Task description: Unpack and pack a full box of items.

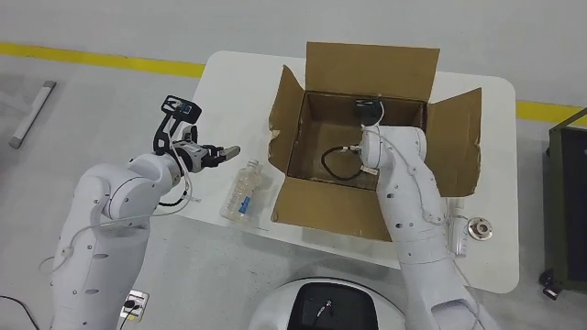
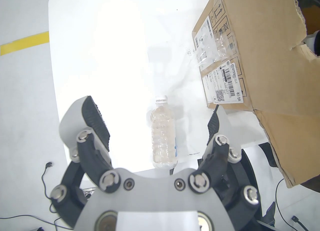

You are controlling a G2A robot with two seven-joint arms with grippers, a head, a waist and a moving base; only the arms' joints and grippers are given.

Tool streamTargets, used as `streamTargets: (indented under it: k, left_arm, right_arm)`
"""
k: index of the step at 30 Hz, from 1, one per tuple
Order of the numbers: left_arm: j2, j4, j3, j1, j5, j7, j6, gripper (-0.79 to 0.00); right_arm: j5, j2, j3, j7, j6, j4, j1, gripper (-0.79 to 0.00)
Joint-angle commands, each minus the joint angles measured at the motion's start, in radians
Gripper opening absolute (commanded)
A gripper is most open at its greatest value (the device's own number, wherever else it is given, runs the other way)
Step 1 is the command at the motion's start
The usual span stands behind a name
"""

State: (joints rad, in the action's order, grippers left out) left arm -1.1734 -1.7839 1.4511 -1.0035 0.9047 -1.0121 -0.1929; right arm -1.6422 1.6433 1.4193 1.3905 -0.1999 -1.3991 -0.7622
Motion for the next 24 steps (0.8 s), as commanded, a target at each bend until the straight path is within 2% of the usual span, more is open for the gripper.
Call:
streamTargets:
  k: [1,7,20,24]
  left_arm:
    - [0.0,0.0,0.0,0.0,0.0,0.0,0.0,0.0]
    - [0.0,0.0,0.0,0.0,0.0,0.0,0.0,0.0]
    - [0.0,0.0,0.0,0.0,0.0,0.0,0.0,0.0]
    - [0.0,0.0,0.0,0.0,0.0,0.0,0.0,0.0]
  right_arm:
    - [0.036,-0.005,0.027,-0.006,0.028,-0.088,-0.032,-0.785]
    - [0.078,-0.011,0.051,-0.055,0.049,-0.252,-0.108,-0.785]
    - [0.078,-0.011,0.051,-0.055,0.049,-0.252,-0.108,-0.785]
    - [0.155,-0.012,0.057,-0.134,0.079,-0.294,-0.148,-0.785]
